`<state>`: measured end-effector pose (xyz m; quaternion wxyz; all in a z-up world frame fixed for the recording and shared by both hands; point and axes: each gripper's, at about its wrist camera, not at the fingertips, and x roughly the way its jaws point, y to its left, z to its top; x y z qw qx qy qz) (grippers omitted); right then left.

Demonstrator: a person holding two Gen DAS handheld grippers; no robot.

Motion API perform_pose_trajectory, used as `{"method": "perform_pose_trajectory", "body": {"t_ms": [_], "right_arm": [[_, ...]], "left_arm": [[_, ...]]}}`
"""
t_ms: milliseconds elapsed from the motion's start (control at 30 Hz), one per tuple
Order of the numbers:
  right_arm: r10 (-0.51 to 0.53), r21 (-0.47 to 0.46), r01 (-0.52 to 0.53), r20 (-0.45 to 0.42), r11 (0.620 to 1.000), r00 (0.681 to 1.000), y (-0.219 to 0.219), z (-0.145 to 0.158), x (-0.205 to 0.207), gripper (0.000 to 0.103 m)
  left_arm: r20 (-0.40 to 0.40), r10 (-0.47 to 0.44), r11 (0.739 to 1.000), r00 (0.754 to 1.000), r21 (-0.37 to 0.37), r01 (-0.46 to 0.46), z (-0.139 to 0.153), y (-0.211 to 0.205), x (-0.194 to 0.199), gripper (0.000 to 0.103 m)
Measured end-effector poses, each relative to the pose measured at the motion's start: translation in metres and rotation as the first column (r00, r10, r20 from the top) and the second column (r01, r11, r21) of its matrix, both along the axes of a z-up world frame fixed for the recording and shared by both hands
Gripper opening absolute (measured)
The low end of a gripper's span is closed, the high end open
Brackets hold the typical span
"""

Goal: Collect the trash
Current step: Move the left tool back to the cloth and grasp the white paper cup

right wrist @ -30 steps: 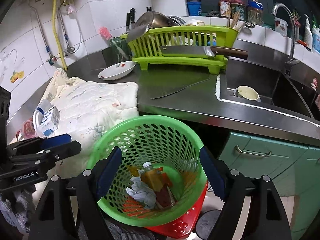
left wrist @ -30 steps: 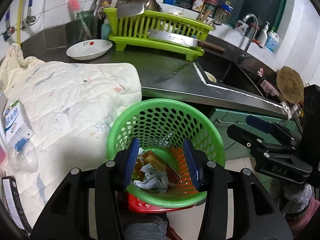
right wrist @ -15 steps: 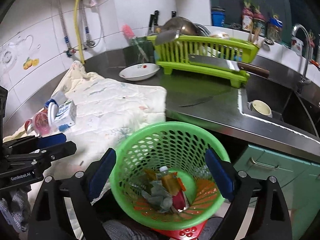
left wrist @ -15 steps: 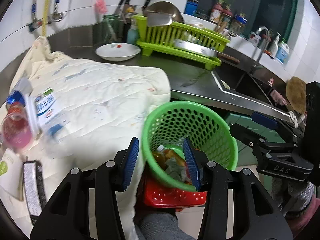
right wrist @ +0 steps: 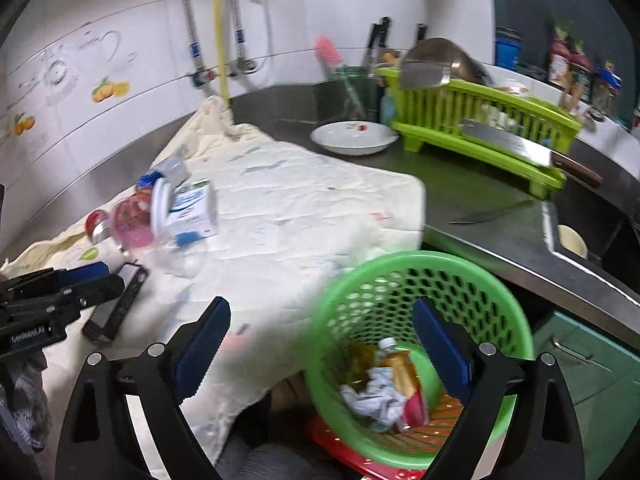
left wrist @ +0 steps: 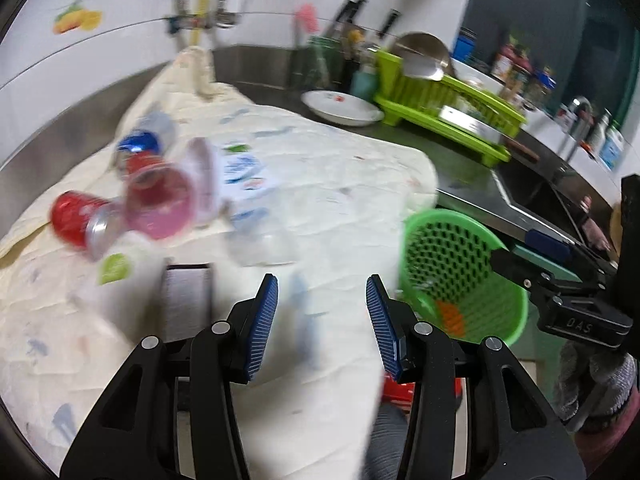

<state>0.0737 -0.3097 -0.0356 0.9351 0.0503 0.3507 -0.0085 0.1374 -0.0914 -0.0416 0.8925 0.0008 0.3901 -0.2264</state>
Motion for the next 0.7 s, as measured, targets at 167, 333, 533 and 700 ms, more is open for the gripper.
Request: {"method": "perform_pose_trajectory", "body": {"t_ms": [167, 333, 533, 700], "right_arm": [[0.050, 0.006, -0.050, -0.003, 0.999, 0.999, 0.031, 0.001, 0.009, 0.089], [0.095, 0.002, -0.095, -0.013, 0.995, 0.995, 0.060, 0.001, 0.015, 0.089], [0.135, 0.007, -0.135, -0.033, 0.991, 0.990, 0.088, -0.001, 0.023, 0.089], [0.168, 0.009, -0.168, -0.052, 0.986, 0.984, 0.110, -0.004, 0.031, 0.089]], "left_arm": [[0.022, 0.096, 0.995, 0.995, 0.009, -0.096, 0.005, 0.049, 0.005, 0.046], [0.025, 0.170, 0.985, 0.985, 0.027, -0.170, 0.007, 0.089, 0.023, 0.053], [-0.063, 0.165, 0.986, 0.984, 0.045, -0.162, -0.009, 0.115, 0.049, 0.054], [-0.111, 0.128, 0.992, 0.986, 0.032, -0.125, -0.017, 0.123, 0.063, 0.056]]}}
